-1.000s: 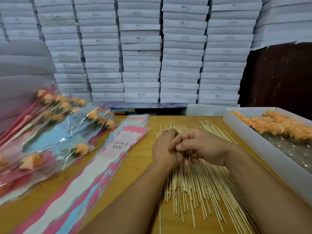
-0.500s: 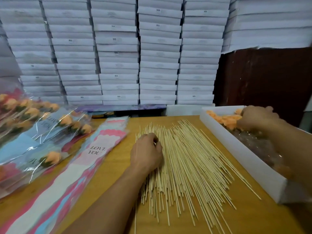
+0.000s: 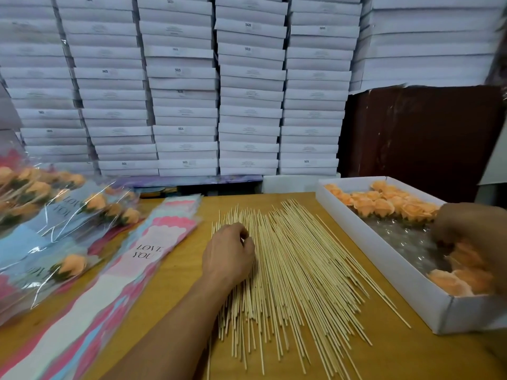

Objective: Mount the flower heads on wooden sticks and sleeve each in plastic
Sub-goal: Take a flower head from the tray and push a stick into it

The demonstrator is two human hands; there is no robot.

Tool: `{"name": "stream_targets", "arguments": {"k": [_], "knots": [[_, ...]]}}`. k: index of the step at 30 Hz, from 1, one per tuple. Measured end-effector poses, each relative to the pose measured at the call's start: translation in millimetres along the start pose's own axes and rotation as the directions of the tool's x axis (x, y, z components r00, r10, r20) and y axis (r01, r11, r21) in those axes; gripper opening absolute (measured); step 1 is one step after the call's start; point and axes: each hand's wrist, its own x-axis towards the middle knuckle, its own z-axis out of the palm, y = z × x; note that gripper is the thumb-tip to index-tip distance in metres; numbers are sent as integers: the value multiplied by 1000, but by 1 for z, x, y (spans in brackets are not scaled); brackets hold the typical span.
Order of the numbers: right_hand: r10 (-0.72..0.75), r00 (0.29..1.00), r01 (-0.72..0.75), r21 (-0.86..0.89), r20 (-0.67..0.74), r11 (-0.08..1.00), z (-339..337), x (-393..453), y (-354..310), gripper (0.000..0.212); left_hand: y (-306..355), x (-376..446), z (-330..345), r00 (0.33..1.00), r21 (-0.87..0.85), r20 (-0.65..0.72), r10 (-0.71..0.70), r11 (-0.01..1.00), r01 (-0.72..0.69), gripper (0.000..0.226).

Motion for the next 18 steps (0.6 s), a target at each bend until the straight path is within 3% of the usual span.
{"name": "stream_targets", "arguments": {"k": [3,5,8,11,14,18], "knots": [[13,1000,-12,138,-6,990,-13,-25,-7,23,0,0,0,1000,-4,5,-4,1000,4,12],[5,999,6,252,-43,968,-12,-24,-6,37,0,0,0,1000,-9,11,-1,1000,1,13],[24,988,17,263,-152,965,-2,-5,6,40,0,1,0,1000,-10,8,-2,1000,2,13],[86,982,-56,174,-166,983,12,31,20,24,0,0,0,1000,-16,5,-5,1000,5,13],[67,989,-49,137,-134,989,29,84,39,24,0,-1,0,1000,-20,6,-9,1000,9,13],[83,969,-14,285,-233,958,17,65,44,27,0,0,0,1000,-16,3,-19,1000,20,12]]}}
